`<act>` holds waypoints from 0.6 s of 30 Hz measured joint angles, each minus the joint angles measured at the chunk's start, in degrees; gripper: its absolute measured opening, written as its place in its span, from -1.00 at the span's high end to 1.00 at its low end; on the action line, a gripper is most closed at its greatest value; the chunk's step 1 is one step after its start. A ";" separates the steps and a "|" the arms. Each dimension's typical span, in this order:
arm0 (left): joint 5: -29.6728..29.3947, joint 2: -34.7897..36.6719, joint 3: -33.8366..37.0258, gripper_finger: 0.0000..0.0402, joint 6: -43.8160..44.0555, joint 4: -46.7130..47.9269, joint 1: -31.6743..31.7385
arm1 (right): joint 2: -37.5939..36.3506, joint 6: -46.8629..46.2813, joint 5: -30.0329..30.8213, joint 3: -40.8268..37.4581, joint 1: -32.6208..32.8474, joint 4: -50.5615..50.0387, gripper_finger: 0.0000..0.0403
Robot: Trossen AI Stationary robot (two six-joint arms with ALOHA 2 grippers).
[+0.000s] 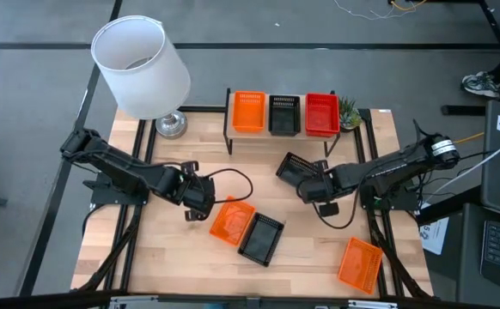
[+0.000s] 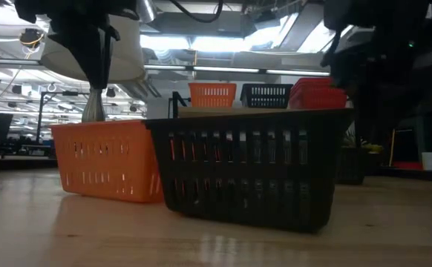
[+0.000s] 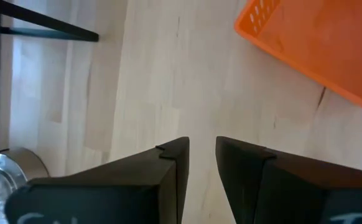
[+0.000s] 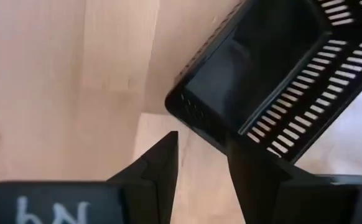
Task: Stack baskets on shelf by color
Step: Stack the top black basket on the other black basket on the shelf
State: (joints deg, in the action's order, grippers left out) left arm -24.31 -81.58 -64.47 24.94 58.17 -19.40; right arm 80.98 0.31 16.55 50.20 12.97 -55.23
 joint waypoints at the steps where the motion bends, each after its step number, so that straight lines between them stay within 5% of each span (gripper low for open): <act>1: -0.26 0.00 0.00 0.64 0.02 -0.03 0.00 | 0.01 0.84 0.84 -0.15 0.00 0.00 0.33; 18: -0.53 -0.02 0.00 0.64 0.30 -2.38 0.00 | -0.06 9.32 3.51 -5.71 0.00 4.77 0.33</act>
State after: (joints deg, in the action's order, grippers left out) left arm -24.84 -81.60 -64.47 25.24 55.79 -19.40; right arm 80.93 9.63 20.05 44.49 12.97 -50.46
